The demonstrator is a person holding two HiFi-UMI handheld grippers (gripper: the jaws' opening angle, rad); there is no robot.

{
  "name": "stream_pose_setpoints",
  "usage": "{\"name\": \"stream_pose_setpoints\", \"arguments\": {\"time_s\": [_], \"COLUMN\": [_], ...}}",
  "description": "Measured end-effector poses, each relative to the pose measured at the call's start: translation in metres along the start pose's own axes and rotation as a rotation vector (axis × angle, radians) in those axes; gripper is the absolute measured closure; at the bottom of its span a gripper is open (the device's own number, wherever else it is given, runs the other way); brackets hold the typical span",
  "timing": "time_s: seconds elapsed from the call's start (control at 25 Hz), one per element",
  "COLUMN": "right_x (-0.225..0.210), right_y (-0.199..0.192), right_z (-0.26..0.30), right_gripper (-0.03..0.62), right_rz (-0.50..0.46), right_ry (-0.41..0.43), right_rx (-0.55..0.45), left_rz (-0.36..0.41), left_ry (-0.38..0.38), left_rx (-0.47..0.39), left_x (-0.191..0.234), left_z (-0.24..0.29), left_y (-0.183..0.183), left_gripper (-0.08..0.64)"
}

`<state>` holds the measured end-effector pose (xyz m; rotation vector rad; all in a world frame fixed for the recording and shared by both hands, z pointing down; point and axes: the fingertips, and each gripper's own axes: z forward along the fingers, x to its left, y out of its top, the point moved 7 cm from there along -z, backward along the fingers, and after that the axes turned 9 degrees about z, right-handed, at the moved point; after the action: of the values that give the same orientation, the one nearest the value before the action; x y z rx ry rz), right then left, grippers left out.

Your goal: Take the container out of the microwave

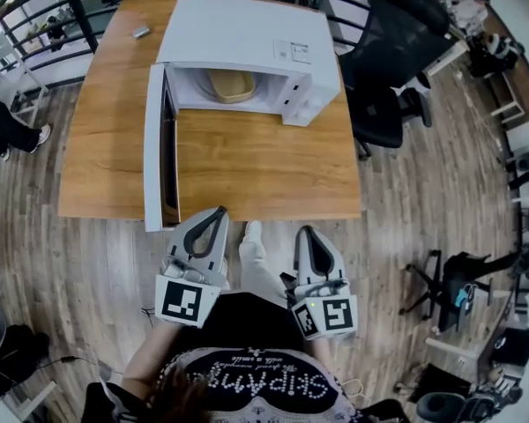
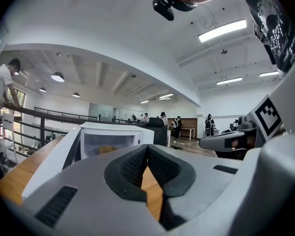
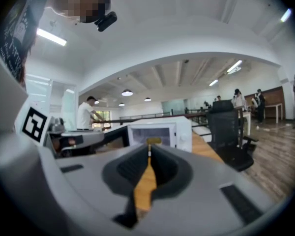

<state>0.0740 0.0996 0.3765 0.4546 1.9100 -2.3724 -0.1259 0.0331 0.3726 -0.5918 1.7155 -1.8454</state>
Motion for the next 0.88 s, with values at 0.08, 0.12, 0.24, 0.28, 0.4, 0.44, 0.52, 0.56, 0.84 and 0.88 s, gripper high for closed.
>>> {"name": "stream_pose_setpoints", "arguments": {"time_s": [0.08, 0.12, 0.24, 0.28, 0.4, 0.44, 0.52, 0.56, 0.84, 0.88], "right_x": [-0.007, -0.012, -0.03, -0.037, -0.055, -0.061, -0.072, -0.078, -0.109, -0.113], "right_y": [0.002, 0.004, 0.013, 0.017, 0.028, 0.031, 0.037, 0.039, 0.05, 0.051], "right_z": [0.011, 0.016, 0.037, 0.045, 0.069, 0.076, 0.09, 0.097, 0.132, 0.135], "right_gripper": [0.555, 0.555, 0.555, 0.555, 0.555, 0.555, 0.555, 0.555, 0.555, 0.555], "right_rz": [0.002, 0.002, -0.002, -0.005, -0.011, -0.014, -0.02, -0.022, -0.018, -0.017], "right_ry": [0.017, 0.024, 0.042, 0.05, 0.078, 0.089, 0.112, 0.124, 0.19, 0.197], "right_rx": [0.009, 0.014, 0.024, 0.026, 0.032, 0.035, 0.044, 0.049, 0.075, 0.077], "left_rz": [-0.005, -0.008, -0.011, -0.014, -0.019, -0.019, -0.017, -0.017, -0.021, -0.019], "left_ry": [0.013, 0.02, 0.046, 0.056, 0.093, 0.108, 0.139, 0.154, 0.25, 0.262], "left_rx": [0.002, 0.003, 0.009, 0.012, 0.021, 0.022, 0.02, 0.021, 0.042, 0.043], "left_x": [0.002, 0.002, 0.006, 0.007, 0.012, 0.013, 0.015, 0.016, 0.023, 0.023], "left_z": [0.009, 0.015, 0.036, 0.044, 0.065, 0.072, 0.084, 0.09, 0.12, 0.122], "left_y": [0.001, 0.002, 0.004, 0.004, 0.005, 0.005, 0.007, 0.007, 0.009, 0.01], "left_gripper": [0.528, 0.528, 0.528, 0.528, 0.528, 0.528, 0.528, 0.528, 0.528, 0.528]}}
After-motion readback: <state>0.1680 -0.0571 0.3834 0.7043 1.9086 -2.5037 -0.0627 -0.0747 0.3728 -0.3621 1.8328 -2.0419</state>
